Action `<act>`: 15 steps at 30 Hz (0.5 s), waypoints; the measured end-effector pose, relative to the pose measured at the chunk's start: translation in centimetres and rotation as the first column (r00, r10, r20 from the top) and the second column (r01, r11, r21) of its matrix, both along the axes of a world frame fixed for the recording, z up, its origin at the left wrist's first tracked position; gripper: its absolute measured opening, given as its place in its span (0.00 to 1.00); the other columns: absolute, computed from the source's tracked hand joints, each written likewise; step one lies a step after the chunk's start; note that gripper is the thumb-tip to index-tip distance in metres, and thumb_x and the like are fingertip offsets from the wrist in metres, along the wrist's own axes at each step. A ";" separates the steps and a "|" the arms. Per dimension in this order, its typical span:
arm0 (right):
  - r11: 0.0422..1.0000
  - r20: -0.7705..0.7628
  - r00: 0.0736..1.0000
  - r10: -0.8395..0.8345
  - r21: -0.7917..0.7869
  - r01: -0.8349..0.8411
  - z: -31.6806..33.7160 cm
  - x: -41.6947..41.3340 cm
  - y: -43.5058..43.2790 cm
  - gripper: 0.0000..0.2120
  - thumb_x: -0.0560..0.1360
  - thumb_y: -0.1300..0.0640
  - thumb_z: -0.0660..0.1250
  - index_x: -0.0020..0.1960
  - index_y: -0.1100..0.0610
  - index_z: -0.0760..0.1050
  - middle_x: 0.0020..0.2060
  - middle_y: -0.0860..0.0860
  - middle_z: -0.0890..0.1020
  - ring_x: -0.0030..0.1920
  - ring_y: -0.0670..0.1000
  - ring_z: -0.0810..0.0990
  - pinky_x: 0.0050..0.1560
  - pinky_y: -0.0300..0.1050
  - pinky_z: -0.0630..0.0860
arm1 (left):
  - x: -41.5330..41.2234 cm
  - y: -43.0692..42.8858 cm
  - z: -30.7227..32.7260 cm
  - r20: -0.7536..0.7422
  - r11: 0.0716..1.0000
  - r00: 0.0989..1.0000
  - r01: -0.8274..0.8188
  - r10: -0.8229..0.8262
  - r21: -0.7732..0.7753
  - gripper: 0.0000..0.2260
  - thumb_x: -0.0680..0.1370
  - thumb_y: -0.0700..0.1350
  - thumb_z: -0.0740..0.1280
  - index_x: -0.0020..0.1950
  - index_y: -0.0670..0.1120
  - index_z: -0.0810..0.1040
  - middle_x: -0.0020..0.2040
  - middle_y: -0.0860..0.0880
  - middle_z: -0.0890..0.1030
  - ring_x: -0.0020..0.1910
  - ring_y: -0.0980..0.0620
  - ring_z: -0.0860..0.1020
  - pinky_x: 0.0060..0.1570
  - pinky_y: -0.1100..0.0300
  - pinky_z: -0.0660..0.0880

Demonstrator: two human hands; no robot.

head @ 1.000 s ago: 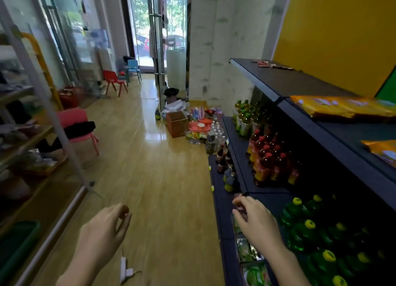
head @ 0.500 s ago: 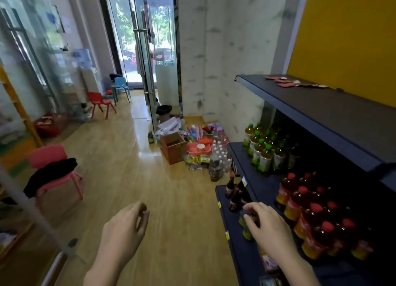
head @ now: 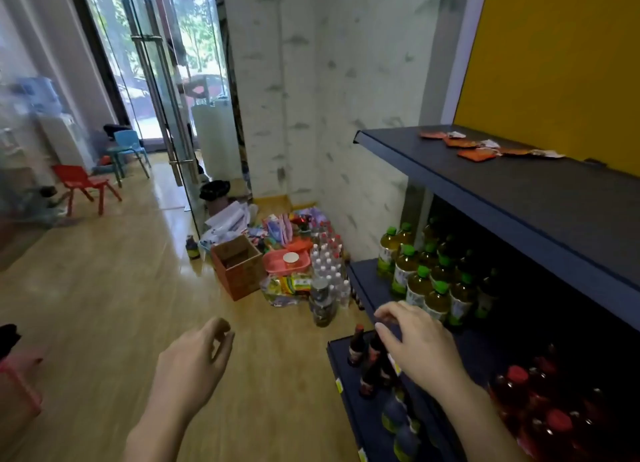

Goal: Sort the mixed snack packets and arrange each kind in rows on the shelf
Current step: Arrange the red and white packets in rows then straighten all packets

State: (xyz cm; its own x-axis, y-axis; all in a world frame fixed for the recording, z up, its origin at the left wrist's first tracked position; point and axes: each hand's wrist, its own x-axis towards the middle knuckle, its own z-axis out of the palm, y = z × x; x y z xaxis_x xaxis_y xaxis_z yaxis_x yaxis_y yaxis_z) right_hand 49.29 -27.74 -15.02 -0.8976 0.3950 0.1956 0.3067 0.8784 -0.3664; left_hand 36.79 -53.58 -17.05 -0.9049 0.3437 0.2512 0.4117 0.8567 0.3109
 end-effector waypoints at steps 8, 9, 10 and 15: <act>0.994 -0.102 0.991 -0.092 0.052 0.098 4.8 -12.7 7.8 0.09 0.78 0.48 0.58 0.56 0.47 0.73 0.51 0.42 0.77 0.53 0.44 0.75 0.45 0.37 0.68 | -15.5 10.2 5.4 -0.176 0.987 0.975 0.145 -0.132 0.064 0.07 0.77 0.50 0.63 0.47 0.48 0.78 0.42 0.51 0.82 0.42 0.47 0.80 0.31 0.58 0.69; 0.992 -0.102 0.989 -0.103 0.058 0.110 5.2 -13.7 8.6 0.09 0.78 0.48 0.58 0.56 0.47 0.73 0.51 0.41 0.77 0.53 0.43 0.74 0.44 0.36 0.67 | -17.0 11.5 5.7 -0.187 0.982 0.969 0.176 -0.162 0.064 0.07 0.77 0.50 0.63 0.48 0.48 0.78 0.42 0.51 0.82 0.41 0.47 0.80 0.30 0.59 0.68; 0.990 -0.105 0.988 -0.118 0.065 0.125 5.5 -14.7 9.3 0.09 0.78 0.48 0.58 0.56 0.46 0.73 0.51 0.41 0.76 0.52 0.42 0.74 0.44 0.36 0.67 | -18.6 12.7 5.7 -0.199 0.976 0.961 0.209 -0.193 0.062 0.07 0.77 0.49 0.64 0.48 0.48 0.78 0.42 0.50 0.82 0.40 0.47 0.80 0.29 0.60 0.68; 0.981 -0.205 0.962 -0.181 0.029 0.191 6.8 -18.7 11.7 0.08 0.78 0.50 0.60 0.54 0.48 0.75 0.47 0.40 0.77 0.48 0.40 0.75 0.50 0.37 0.75 | -25.7 19.4 6.3 -0.249 0.920 0.908 0.374 -0.336 0.119 0.07 0.76 0.49 0.64 0.50 0.48 0.79 0.43 0.50 0.83 0.39 0.49 0.80 0.32 0.58 0.73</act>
